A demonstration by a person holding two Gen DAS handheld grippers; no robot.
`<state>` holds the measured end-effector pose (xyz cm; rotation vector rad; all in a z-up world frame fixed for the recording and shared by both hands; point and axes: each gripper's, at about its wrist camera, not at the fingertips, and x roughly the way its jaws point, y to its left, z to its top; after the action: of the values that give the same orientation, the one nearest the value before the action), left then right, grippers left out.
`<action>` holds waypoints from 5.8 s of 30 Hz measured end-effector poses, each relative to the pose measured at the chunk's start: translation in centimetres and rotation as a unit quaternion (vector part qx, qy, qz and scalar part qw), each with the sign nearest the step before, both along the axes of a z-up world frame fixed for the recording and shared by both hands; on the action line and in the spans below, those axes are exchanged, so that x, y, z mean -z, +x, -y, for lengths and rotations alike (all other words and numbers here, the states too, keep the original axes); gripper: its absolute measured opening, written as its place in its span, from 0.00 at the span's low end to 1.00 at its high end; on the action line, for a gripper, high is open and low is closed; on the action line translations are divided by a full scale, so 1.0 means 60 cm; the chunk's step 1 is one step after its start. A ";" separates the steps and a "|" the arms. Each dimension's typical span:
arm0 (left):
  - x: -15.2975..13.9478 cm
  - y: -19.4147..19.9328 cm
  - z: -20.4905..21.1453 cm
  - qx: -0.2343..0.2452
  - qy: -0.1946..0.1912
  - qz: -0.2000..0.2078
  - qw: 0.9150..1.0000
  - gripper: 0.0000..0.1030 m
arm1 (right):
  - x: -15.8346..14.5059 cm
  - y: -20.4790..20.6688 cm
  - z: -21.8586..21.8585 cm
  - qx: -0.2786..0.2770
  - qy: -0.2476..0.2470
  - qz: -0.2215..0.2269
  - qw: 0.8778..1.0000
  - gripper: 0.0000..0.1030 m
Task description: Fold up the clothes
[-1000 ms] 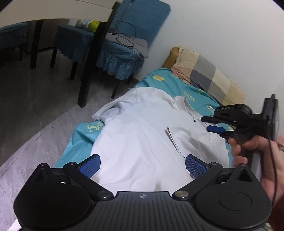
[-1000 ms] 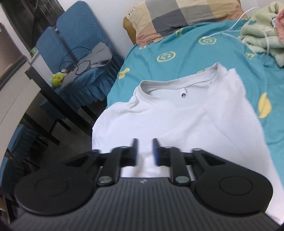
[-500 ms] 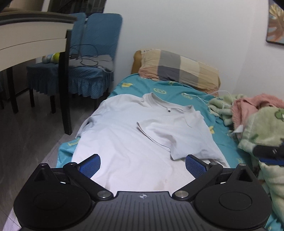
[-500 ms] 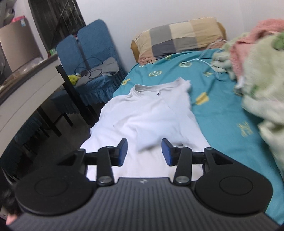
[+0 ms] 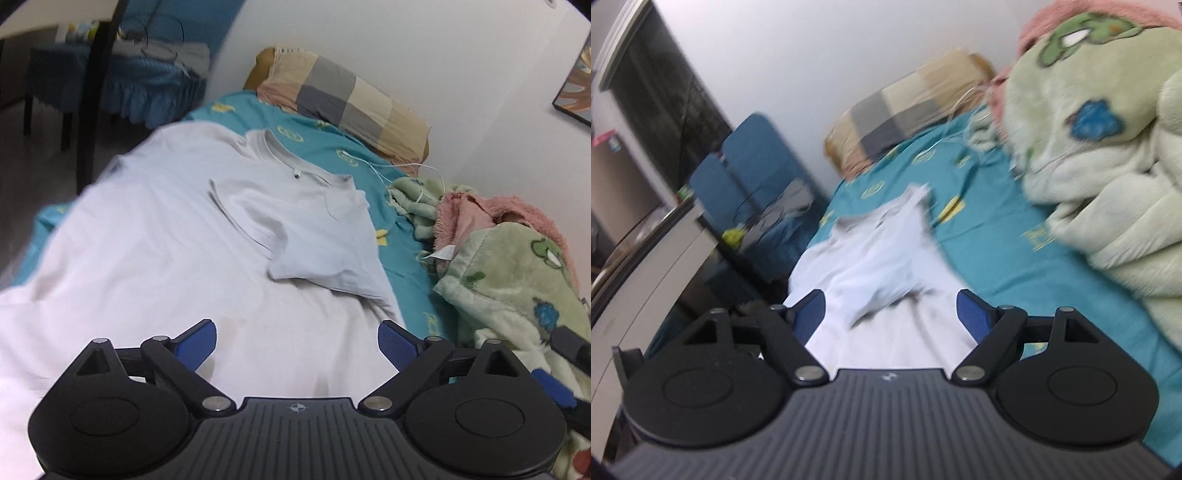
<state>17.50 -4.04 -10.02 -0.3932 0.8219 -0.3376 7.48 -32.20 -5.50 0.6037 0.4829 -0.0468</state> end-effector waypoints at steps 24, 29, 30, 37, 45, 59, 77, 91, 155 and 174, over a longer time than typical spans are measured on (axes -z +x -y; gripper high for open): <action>0.077 0.295 0.122 -0.072 0.079 -0.013 0.994 0.05 | 0.075 0.062 0.104 0.062 0.062 -0.022 0.996 0.78; 0.079 0.277 0.121 -0.037 0.094 -0.009 0.995 0.28 | 0.078 0.071 0.090 0.044 0.044 -0.029 0.998 0.78; 0.072 0.264 0.117 -0.033 0.094 -0.008 0.995 0.35 | 0.077 0.072 0.088 0.040 0.042 -0.028 0.998 0.78; -0.009 0.093 0.070 0.007 0.117 0.011 0.993 0.53 | 0.065 0.067 0.067 0.008 0.017 -0.024 1.000 0.78; -0.086 -0.127 0.032 0.041 0.150 0.043 0.987 0.57 | 0.020 0.006 0.023 -0.034 -0.056 -0.014 0.998 0.78; -0.064 -0.270 0.051 0.131 0.137 0.061 0.980 0.60 | -0.007 -0.160 0.025 0.019 -0.037 0.003 0.999 0.77; 0.082 -0.211 0.268 0.254 0.095 -0.075 0.960 0.12 | 0.021 -0.171 0.104 0.092 0.039 0.013 0.995 0.78; 0.029 -0.133 0.044 0.178 0.010 -0.167 0.970 0.06 | 0.032 -0.147 0.088 0.065 0.030 -0.023 0.997 0.78; 0.098 0.167 0.116 0.008 0.001 -0.043 0.999 0.38 | 0.101 0.072 0.020 -0.025 -0.071 -0.103 0.992 0.69; 0.050 0.090 0.055 0.080 0.138 -0.026 0.987 0.40 | 0.116 0.092 0.018 -0.035 -0.073 -0.109 0.991 0.69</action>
<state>22.88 -7.35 -13.01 -0.0767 0.9395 -0.3581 13.02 -33.29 -12.46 0.4402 0.7062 -0.0817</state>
